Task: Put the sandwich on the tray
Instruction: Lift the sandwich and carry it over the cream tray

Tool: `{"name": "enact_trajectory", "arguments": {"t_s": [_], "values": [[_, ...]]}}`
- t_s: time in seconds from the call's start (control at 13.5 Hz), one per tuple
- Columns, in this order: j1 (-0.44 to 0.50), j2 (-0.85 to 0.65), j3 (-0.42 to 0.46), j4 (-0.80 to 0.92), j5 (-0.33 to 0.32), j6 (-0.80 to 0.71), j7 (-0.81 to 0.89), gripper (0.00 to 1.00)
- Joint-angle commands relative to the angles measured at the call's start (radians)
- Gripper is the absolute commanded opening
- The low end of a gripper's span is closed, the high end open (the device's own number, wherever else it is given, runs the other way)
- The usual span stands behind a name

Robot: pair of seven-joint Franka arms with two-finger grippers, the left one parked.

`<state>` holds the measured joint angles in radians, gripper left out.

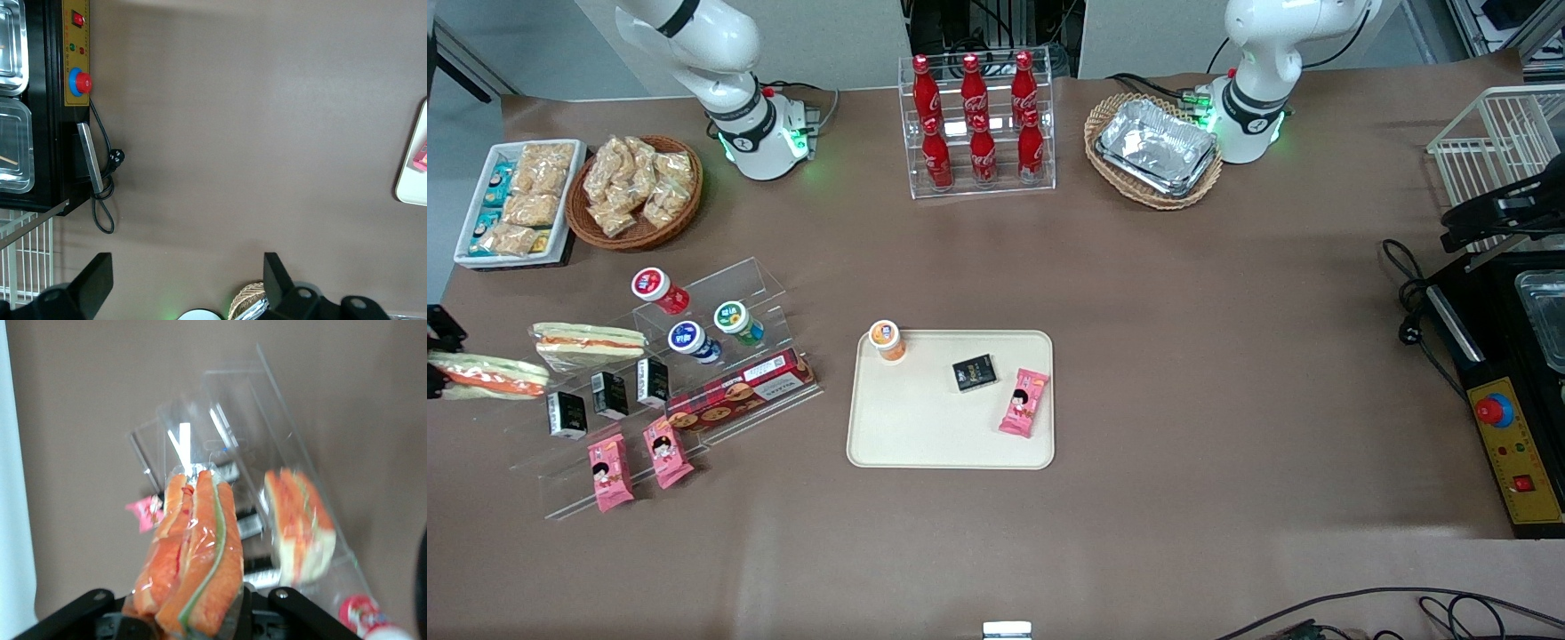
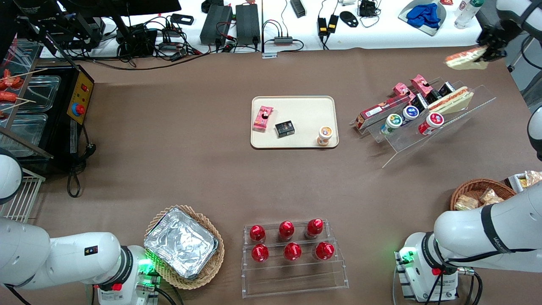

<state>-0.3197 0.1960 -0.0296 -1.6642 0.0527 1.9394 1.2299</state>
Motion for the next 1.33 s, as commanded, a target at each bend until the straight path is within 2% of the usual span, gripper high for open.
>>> {"name": "enact_trajectory", "arguments": {"t_s": [0.0,0.15,0.3,0.74,1.03,1.26], "values": [[0.134,-0.032,-0.001,-0.003,0.013,-0.066,0.155,0.0],[0.223,-0.033,0.0,-0.002,0.039,-0.086,0.291,0.0],[0.338,-0.024,-0.004,-0.002,0.021,-0.071,0.474,0.0],[0.595,0.032,-0.004,0.001,-0.026,0.015,0.666,0.0],[0.694,0.083,-0.003,0.001,-0.031,0.099,0.721,0.0],[0.729,0.138,-0.003,0.001,-0.027,0.223,0.792,0.0]]}}
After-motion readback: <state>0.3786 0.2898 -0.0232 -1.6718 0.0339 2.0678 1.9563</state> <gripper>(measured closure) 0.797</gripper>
